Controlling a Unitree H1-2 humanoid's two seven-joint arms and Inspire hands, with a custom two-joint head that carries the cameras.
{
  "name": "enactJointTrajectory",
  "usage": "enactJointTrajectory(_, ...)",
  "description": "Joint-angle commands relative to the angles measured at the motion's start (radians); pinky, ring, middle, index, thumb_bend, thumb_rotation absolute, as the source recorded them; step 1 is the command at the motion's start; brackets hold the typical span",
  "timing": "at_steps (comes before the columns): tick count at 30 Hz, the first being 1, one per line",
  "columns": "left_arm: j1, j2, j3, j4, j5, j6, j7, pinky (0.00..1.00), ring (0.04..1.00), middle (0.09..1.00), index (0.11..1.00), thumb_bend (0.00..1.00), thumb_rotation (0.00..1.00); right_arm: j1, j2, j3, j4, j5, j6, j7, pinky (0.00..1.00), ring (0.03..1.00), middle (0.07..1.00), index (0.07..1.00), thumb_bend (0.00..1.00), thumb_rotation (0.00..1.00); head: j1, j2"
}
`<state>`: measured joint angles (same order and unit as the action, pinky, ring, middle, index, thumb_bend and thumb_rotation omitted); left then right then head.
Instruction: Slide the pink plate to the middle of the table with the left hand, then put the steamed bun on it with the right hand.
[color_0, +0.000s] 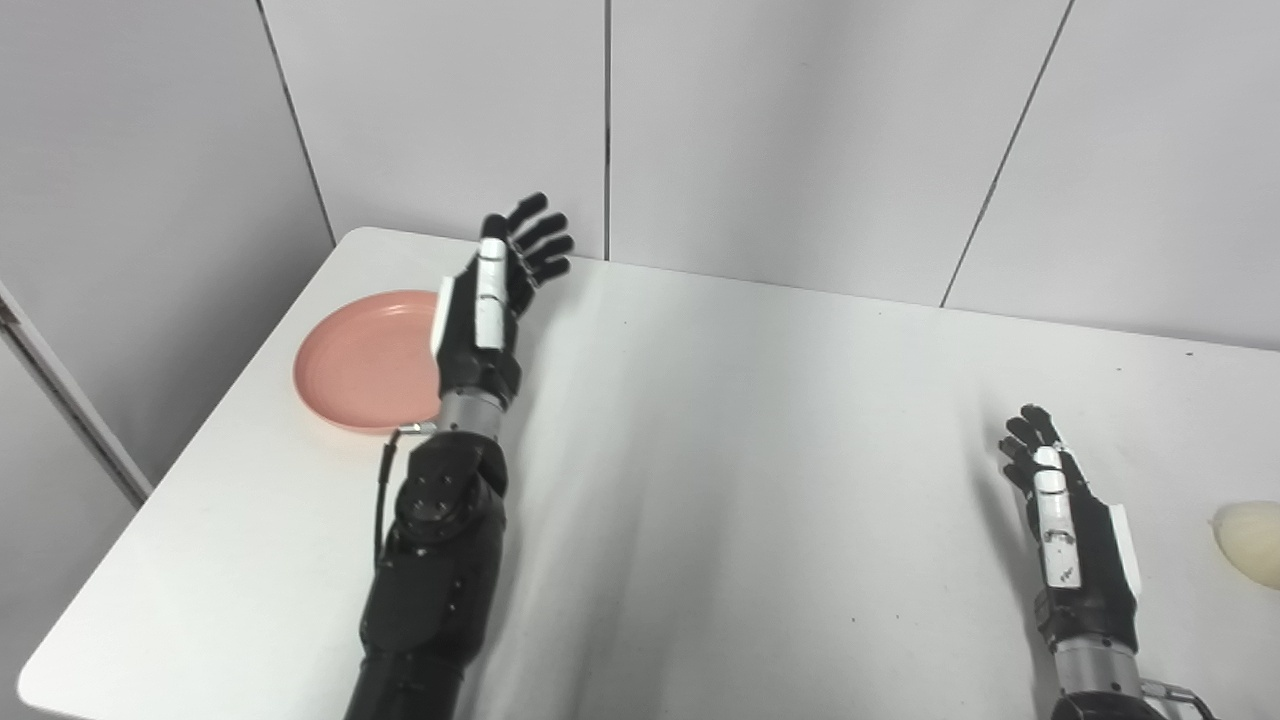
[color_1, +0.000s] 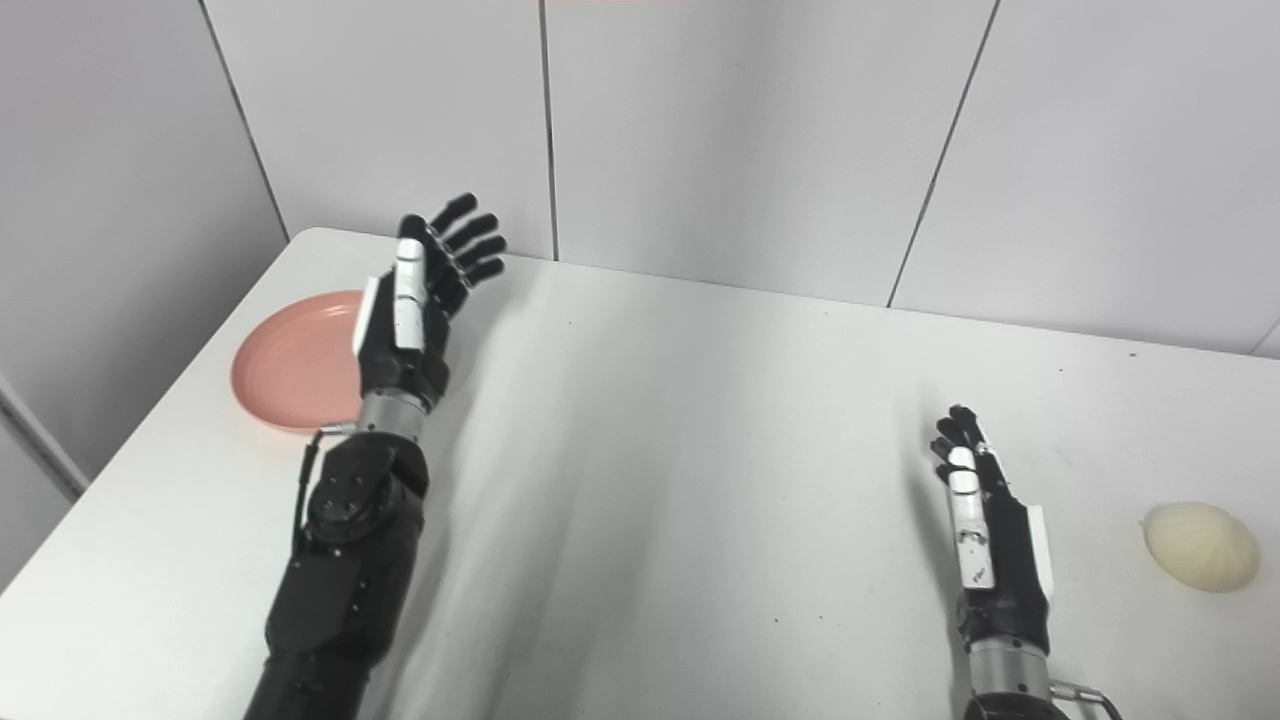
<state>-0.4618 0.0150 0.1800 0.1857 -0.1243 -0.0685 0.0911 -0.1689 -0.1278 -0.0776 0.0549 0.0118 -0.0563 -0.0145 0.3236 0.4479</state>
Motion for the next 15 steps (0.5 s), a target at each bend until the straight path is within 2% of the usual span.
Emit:
enactJointTrajectory(1,-0.052,0.018,0.011,-0.045,0.007,-0.025,0.019,0.72,0.730,0.744,0.739,0.70,1.00,-0.012,-0.001,0.002,-0.012,-0.013,-0.047,-0.004,0.92,0.894,0.901,0.904,0.33,1.00,0.002,0.000)
enactJointTrajectory(9,-0.082,0.079,0.083,-0.041,-0.008,-0.015,0.058,0.70,0.717,0.730,0.721,0.69,1.00,-0.012,0.004,-0.004,-0.016,-0.005,-0.035,0.001,0.93,0.896,0.904,0.907,0.32,1.00,0.008,-0.006)
enactJointTrajectory(12,-0.090,0.105,0.121,-0.050,-0.052,0.031,0.059,0.71,0.726,0.734,0.723,0.70,1.00,-0.014,0.002,-0.003,-0.012,-0.013,-0.047,-0.002,0.93,0.897,0.905,0.909,0.32,1.00,0.012,-0.008)
enactJointTrajectory(15,-0.096,0.135,0.147,-0.038,-0.068,0.049,0.065,0.70,0.725,0.737,0.732,0.70,1.00,-0.015,0.002,-0.003,-0.010,-0.017,-0.048,-0.004,0.92,0.891,0.898,0.900,0.31,1.00,0.014,-0.008)
